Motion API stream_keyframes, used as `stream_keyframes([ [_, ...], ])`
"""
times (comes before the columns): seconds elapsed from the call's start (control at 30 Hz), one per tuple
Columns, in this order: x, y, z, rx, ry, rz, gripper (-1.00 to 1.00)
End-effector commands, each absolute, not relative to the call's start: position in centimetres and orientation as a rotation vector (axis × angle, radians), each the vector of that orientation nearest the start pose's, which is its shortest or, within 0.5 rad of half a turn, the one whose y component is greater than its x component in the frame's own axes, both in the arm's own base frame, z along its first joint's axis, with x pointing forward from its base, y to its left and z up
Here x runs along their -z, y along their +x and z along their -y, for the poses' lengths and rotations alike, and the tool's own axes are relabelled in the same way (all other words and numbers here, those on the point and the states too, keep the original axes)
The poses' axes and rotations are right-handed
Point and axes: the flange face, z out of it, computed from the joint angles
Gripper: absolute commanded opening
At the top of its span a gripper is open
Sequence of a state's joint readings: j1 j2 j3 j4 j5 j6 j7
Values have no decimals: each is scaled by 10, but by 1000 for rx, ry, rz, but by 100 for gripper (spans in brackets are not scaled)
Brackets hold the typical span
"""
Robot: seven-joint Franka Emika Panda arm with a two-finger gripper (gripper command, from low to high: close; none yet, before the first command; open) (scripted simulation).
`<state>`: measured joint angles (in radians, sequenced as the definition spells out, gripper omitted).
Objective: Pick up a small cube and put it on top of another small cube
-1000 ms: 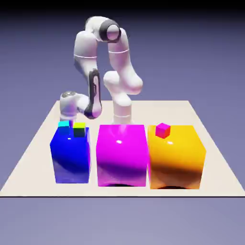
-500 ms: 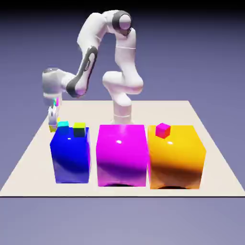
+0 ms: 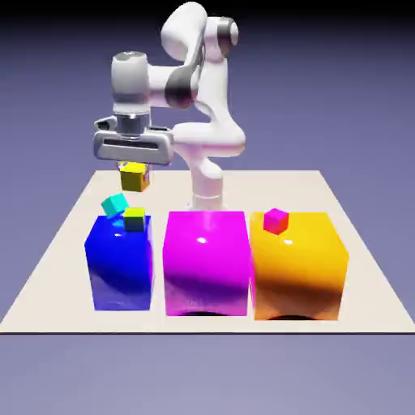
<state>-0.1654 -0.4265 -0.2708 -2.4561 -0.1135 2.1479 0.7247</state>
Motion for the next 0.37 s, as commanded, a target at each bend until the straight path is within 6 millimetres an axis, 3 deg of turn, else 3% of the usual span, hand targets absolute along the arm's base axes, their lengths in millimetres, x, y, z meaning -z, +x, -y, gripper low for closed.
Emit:
stream_keyframes([
  [0.0,-441,385,189,163,-2663,-1608,-100],
  [0.1,-402,387,189,163,-2663,-1609,-100],
  [0.13,-402,387,189,163,-2663,-1609,100],
  [0.17,-402,387,189,163,-2663,-1609,100],
  [0.33,-471,381,188,163,-2663,-1609,100],
])
